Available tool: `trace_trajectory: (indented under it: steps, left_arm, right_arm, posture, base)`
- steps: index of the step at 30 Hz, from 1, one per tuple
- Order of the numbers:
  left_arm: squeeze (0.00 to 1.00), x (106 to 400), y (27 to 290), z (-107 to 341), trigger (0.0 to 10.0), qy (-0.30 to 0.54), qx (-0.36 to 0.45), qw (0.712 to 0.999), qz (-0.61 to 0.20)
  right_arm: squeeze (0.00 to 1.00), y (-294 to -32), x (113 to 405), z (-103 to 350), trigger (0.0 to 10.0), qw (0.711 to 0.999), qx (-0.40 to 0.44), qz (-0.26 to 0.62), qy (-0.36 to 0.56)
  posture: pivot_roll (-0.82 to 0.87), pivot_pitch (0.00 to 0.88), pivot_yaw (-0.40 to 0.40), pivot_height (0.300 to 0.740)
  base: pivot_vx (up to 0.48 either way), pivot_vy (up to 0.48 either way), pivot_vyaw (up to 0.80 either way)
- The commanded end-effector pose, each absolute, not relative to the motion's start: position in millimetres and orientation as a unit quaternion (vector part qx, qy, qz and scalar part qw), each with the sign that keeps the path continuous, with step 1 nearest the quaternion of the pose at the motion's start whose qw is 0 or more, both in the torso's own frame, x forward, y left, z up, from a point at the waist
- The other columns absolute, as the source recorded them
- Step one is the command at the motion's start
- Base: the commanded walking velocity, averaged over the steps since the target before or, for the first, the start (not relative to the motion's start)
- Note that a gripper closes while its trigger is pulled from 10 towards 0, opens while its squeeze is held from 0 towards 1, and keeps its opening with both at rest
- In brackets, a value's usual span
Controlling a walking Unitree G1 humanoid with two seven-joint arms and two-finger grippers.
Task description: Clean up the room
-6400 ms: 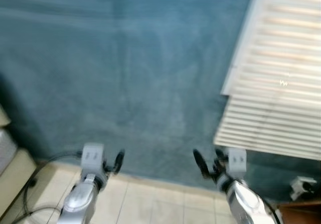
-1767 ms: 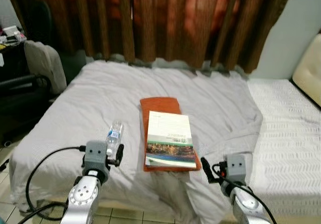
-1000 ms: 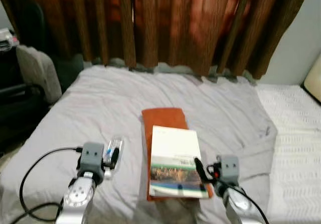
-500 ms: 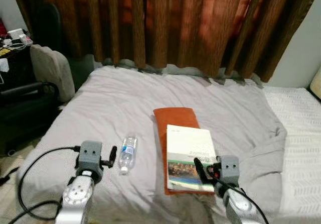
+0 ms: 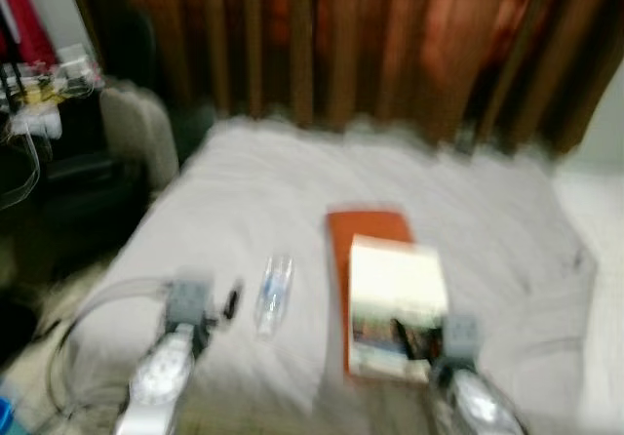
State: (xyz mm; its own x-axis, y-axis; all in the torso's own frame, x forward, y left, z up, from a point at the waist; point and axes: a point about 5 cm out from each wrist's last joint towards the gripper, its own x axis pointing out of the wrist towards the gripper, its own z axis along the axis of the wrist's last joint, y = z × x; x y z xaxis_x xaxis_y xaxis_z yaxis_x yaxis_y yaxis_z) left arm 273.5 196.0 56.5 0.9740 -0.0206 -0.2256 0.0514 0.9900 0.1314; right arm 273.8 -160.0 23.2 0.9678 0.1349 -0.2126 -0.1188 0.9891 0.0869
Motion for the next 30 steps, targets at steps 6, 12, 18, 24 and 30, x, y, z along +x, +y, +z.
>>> trace_trajectory:
  steps: [6,12,18,24,30]
  left_arm:
    - [0.0,280.4,177.3,63.9,10.0,0.095,0.048,0.994,-0.036]
    - [0.0,281.3,180.1,63.7,10.0,0.098,0.052,0.993,-0.03]
    - [0.0,281.3,181.5,62.0,10.0,0.101,0.059,0.993,-0.016]
    - [0.0,282.9,180.1,63.4,10.0,0.098,0.057,0.993,-0.025]
    - [0.0,301.5,176.4,49.9,10.0,0.145,0.076,0.986,-0.04]
  right_arm:
    - [0.0,-176.3,270.7,22.7,10.0,0.992,0.026,0.046,0.115]
    - [0.0,-175.3,270.5,22.6,10.0,0.992,0.025,0.049,0.116]
    - [0.0,-175.9,268.6,21.9,10.0,0.991,0.025,0.051,0.119]
    - [0.0,-175.7,266.9,20.9,10.0,0.991,0.025,0.052,0.122]
    - [0.0,-175.6,261.1,18.8,10.0,0.99,0.026,0.054,0.129]
  posture:
    - [0.06,0.0,-0.064,0.74]
    - [0.06,0.0,-0.063,0.74]
    - [0.06,0.0,-0.062,0.74]
    - [0.05,0.0,-0.059,0.74]
    - [0.03,0.0,-0.073,0.74]
  base:
    - [0.449,0.0,0.0]
    - [0.45,0.0,0.0]
    - [0.217,0.041,0.0]
    - [0.0,0.08,0.0]
    - [0.0,0.281,0.0]
